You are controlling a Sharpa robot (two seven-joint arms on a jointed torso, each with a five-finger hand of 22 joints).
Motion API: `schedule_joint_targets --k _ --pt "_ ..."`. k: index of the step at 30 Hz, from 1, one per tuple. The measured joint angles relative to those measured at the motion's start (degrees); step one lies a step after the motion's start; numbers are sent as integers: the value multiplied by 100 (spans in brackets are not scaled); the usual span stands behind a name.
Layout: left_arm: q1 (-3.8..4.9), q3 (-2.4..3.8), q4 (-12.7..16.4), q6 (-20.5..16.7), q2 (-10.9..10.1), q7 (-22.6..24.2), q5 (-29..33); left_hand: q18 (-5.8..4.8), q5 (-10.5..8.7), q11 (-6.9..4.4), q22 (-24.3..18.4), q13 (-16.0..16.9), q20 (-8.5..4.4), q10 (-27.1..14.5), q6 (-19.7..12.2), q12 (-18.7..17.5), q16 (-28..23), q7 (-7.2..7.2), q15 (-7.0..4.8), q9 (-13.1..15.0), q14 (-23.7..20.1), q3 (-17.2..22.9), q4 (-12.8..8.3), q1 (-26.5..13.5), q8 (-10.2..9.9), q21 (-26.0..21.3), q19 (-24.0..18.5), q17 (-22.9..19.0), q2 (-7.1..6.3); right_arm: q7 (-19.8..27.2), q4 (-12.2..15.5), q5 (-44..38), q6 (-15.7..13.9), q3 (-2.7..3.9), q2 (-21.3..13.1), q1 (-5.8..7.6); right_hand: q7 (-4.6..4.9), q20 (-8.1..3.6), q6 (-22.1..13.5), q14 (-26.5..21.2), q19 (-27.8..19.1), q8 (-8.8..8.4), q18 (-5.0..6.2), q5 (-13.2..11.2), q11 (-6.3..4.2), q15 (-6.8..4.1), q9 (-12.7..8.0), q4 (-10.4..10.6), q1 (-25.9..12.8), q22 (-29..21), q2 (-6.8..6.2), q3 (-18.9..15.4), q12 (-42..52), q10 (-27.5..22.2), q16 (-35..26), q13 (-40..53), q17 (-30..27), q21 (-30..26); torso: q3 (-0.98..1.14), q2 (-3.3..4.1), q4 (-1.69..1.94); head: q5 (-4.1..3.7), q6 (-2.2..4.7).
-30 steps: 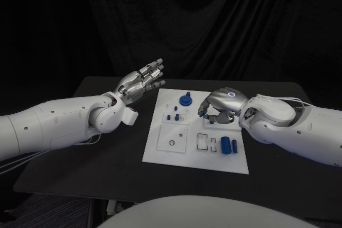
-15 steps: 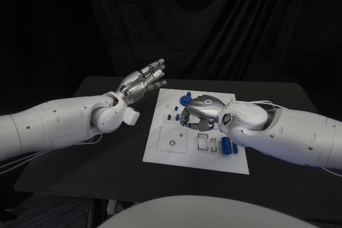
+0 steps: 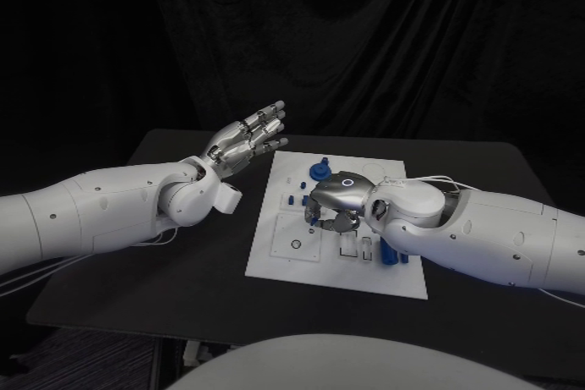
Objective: Assemble the parts on the task board
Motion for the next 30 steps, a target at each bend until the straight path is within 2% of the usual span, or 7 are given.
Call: schedule_joint_targets --k 13,30 --pt "0 -1 -39 18 63 -25 0 0 0 0 -11 0 0 0 0 0 0 0 0 0 0 0 0 0 0 0 0 0 0 -36 -119 -99 132 0 67 -66 -1 -2 -1 0 2 -5 0 0 0 0 -1 -16 0 0 0 16 0 0 0 0 -9 0 -1 -8 -1 -50 0" --pt "0 0 -71 66 79 -44 1 0 0 20 -15 0 0 -20 0 0 0 0 0 0 0 0 0 0 0 0 0 0 0 -75 -251 -168 143 1 139 -146 21 18 21 0 -18 -21 0 0 7 0 12 -16 0 4 0 16 0 32 0 0 -29 -37 -1 -7 -3 -21 0"
